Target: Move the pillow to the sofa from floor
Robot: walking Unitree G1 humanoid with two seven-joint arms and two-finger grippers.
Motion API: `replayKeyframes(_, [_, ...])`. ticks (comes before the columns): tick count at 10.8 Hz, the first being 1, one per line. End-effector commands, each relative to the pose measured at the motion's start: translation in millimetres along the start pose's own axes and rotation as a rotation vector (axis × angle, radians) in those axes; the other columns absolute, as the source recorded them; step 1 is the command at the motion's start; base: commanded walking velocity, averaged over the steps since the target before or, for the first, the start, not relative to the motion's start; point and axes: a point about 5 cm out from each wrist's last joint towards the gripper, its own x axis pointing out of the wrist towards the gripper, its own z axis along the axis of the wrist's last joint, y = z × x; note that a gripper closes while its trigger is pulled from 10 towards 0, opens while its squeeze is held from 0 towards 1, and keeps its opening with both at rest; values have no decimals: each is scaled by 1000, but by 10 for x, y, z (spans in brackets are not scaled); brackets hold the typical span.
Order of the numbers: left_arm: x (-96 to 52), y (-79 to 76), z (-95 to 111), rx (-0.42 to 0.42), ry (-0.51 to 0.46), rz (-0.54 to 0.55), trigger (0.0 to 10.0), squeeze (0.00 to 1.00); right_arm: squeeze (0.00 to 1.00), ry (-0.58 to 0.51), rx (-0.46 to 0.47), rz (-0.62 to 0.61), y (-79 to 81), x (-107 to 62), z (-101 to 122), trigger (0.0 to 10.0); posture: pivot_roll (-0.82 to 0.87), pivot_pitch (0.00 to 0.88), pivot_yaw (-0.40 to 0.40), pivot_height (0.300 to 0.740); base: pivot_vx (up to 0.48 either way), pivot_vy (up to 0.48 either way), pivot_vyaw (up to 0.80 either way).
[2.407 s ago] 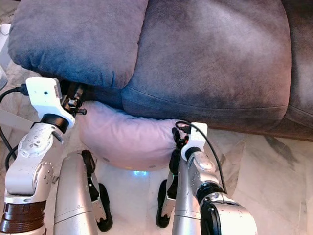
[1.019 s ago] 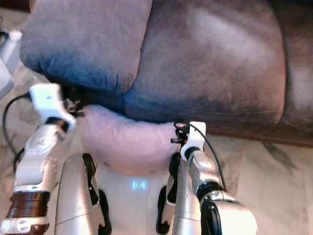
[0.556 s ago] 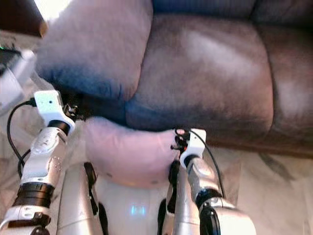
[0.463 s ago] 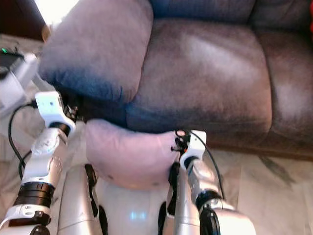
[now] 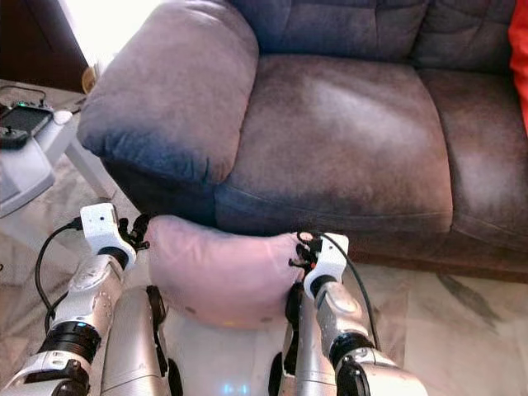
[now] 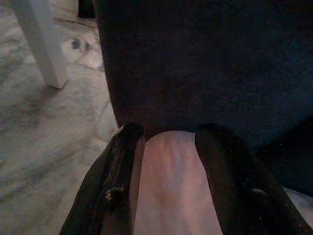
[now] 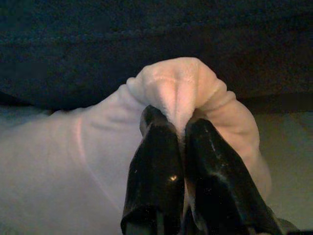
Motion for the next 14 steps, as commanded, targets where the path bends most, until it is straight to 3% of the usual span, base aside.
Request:
replayKeyframes(1, [-8, 12, -83, -5, 36, -16, 10000, 0, 0, -16, -14, -38, -93, -32, 6, 10000, 145, 94, -86, 494, 0, 0, 0])
replayKeyframes(3, [-91, 116, -255, 91, 60, 15, 10000, 0, 0, -15, -10, -62, -118, -64, -61, 10000, 140, 96, -86, 494, 0, 0, 0])
replayKeyframes(5, [-140, 90, -299, 201, 36, -5, 10000, 0, 0, -31, -20, -63, -124, -80, -70, 10000, 139, 95, -83, 494, 0, 0, 0])
replayKeyframes(6, [-158, 89, -357, 143, 45, -7, 10000, 0, 0, -32, -24, -63, -124, -86, -82, 10000, 136, 94, -82, 494, 0, 0, 0])
replayKeyframes(8, [-104, 66, -388, -82, 89, 17, 10000, 0, 0, -31, -20, -66, -129, -94, -96, 10000, 127, 90, -77, 494, 0, 0, 0])
replayKeyframes(11, [-80, 66, -358, -80, 73, 18, 10000, 0, 0, -35, -20, -69, -147, -102, -96, 10000, 119, 81, -75, 494, 0, 0, 0])
replayKeyframes(12, [-73, 35, -389, -103, 93, -2, 10000, 1000, 0, -34, -23, -67, -151, -103, -94, 10000, 117, 78, -79, 494, 0, 0, 0])
replayKeyframes(14, [-77, 14, -465, -173, 148, -11, 10000, 1000, 0, -38, -25, -65, -159, -111, -99, 10000, 107, 85, -78, 494, 0, 0, 0])
